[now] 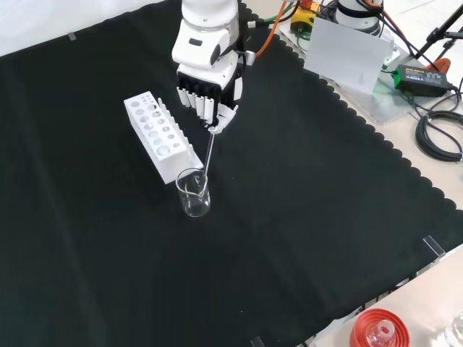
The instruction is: Stir in the beaker to the left of the white test tube rack with the glass rod.
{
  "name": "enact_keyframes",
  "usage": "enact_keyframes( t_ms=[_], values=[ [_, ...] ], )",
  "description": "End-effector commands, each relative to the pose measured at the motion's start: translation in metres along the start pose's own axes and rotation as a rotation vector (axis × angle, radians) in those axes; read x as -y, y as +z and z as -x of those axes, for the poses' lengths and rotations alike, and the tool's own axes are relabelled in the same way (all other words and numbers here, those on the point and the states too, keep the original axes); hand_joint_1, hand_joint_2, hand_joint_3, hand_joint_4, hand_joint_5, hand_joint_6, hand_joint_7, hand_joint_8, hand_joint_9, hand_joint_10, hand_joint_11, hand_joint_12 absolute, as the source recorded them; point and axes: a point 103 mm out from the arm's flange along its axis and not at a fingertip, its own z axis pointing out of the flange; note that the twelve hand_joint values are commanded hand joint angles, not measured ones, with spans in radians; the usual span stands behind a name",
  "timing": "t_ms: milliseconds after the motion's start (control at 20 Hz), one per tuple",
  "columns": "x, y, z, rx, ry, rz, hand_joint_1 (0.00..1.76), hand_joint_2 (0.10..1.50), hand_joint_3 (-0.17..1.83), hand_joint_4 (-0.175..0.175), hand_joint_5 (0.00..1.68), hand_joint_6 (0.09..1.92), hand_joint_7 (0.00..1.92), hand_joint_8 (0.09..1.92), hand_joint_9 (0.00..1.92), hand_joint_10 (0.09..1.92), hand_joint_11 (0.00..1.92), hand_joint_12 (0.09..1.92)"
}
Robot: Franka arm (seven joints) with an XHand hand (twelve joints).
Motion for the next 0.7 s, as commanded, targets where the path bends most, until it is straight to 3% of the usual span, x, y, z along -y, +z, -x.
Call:
enact_keyframes(
  t_ms=[50,250,300,350,500,700],
  values=[
    [-0.009,0.001,0.002,0.014,-0.001,-0.018,1.33,0.6,0.74,-0.175,1.23,0.53,1.4,0.71,1.68,0.59,1.61,0.66],
    [-0.013,0.001,0.01,-0.02,-0.003,-0.018,1.33,0.6,0.74,-0.175,1.23,0.53,1.4,0.71,1.68,0.59,1.61,0.66],
    [-0.02,0.002,0.014,-0.115,0.007,0.0,1.33,0.6,0.74,-0.175,1.23,0.53,1.4,0.71,1.68,0.59,1.61,0.66],
    [-0.023,0.004,0.023,-0.128,0.005,0.007,1.33,0.6,0.74,-0.175,1.23,0.53,1.4,0.71,1.68,0.59,1.61,0.66],
    [-0.03,0.007,0.046,-0.09,-0.004,0.006,1.33,0.6,0.74,-0.175,1.23,0.53,1.4,0.71,1.68,0.59,1.61,0.66],
    [-0.034,0.008,0.057,-0.042,-0.001,-0.001,1.33,0.6,0.74,-0.175,1.23,0.53,1.4,0.71,1.68,0.59,1.61,0.66]
  ],
)
